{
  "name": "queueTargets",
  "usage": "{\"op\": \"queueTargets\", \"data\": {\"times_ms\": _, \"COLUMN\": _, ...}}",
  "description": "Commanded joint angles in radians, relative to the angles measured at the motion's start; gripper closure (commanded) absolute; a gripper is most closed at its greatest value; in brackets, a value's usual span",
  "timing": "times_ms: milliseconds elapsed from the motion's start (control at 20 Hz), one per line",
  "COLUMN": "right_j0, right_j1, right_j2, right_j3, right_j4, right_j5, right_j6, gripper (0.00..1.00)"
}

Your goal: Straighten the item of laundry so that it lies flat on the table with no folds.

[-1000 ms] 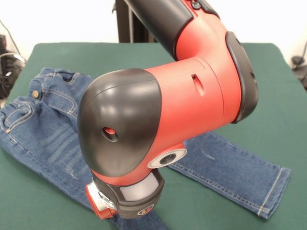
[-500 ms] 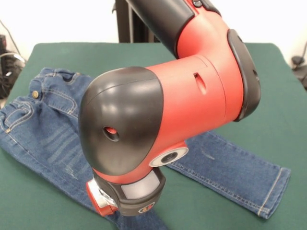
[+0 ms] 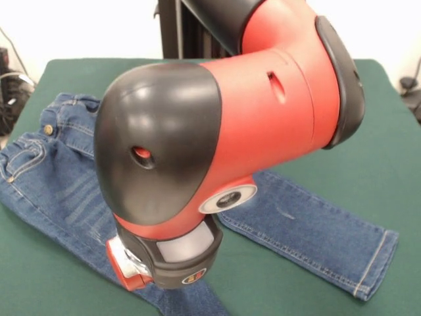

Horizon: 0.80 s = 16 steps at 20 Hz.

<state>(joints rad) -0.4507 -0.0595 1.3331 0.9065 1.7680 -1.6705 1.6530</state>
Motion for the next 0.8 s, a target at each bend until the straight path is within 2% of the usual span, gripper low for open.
{"op": "queueTargets", "data": {"times_ms": 50, "right_j0": 0.028, "right_j1": -0.013, "right_j2": 0.012, "right_j3": 0.075, "right_j4": 0.104, "right_j5": 0.0, "right_j6": 0.185, "gripper": 1.0}}
{"op": "queueTargets", "data": {"times_ms": 600, "right_j0": 0.045, "right_j1": -0.022, "right_j2": 0.003, "right_j3": 0.057, "right_j4": 0.113, "right_j5": -0.051, "right_j6": 0.201, "gripper": 1.0}}
{"op": "queueTargets", "data": {"times_ms": 800, "right_j0": 0.044, "right_j1": 0.008, "right_j2": -0.007, "right_j3": 0.057, "right_j4": 0.09, "right_j5": -0.003, "right_j6": 0.201, "gripper": 1.0}}
